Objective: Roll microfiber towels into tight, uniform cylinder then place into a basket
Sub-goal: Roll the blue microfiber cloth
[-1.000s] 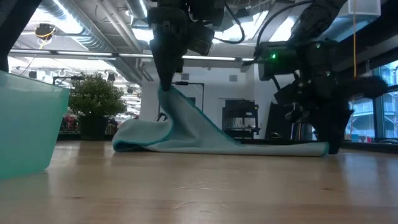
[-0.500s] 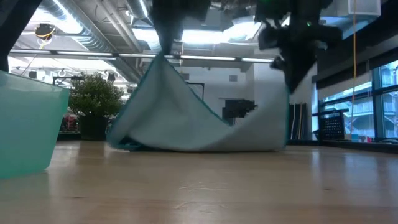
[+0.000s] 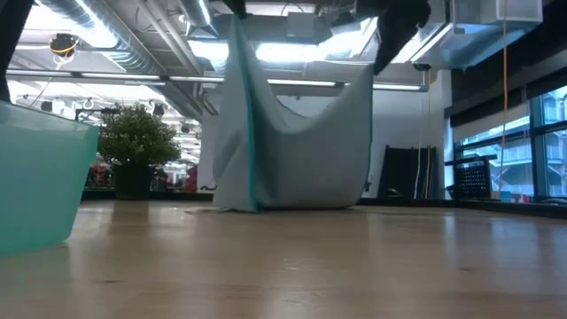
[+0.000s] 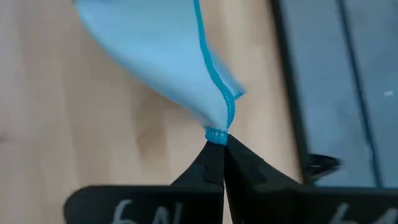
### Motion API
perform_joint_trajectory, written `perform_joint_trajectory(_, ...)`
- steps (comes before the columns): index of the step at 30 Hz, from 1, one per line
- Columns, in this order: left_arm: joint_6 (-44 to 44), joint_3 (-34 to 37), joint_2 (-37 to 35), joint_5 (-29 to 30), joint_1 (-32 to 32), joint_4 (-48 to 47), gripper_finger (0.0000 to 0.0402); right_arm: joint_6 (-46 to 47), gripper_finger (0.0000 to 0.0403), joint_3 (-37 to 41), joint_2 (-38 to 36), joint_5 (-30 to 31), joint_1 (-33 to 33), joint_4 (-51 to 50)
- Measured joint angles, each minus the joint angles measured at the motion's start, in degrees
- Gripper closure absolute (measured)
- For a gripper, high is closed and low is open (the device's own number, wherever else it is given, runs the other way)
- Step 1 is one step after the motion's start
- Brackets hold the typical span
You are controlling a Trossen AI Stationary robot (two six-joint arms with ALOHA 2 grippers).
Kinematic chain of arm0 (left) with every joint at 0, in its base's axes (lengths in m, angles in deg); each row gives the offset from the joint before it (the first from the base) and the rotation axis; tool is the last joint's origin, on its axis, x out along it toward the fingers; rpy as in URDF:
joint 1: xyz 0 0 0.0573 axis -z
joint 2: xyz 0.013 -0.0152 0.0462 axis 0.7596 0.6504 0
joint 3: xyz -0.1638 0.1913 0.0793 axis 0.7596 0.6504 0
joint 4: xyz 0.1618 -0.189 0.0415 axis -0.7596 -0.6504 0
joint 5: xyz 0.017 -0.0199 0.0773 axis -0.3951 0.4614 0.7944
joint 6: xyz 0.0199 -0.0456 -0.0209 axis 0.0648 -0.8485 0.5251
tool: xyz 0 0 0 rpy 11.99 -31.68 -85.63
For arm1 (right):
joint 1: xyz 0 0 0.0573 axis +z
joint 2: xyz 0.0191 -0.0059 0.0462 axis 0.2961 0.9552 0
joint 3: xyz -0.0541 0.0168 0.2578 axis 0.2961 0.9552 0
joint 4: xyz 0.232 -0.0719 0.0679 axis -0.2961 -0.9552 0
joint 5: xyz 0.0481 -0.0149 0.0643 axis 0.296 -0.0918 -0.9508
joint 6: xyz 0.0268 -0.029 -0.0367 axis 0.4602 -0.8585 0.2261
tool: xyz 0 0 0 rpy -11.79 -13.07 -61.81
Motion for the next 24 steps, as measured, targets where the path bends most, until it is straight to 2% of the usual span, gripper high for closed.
perform_joint_trajectory(9,-1.46,0.06,-8.07,6.18,-8.26,0.69,0.0401,-1.25,0.0402,-11.83,0.00,2.15,-6.70,0.22)
perform_joint_trajectory(14,4.47,0.06,-9.50,7.89,-12.40,4.72,0.0401,-2.89,0.0402,-17.26,0.00,2.05,-9.64,1.35)
perform_joint_trajectory(19,11.24,0.06,-8.51,5.53,-16.55,7.84,0.0401,-3.62,0.0403,-18.41,0.00,2.04,-12.19,3.16)
perform_joint_trajectory(24,16.88,0.15,-5.74,5.38,-20.59,11.48,0.0401,-4.21,0.0403,-14.92,0.11,1.85,-14.96,6.85)
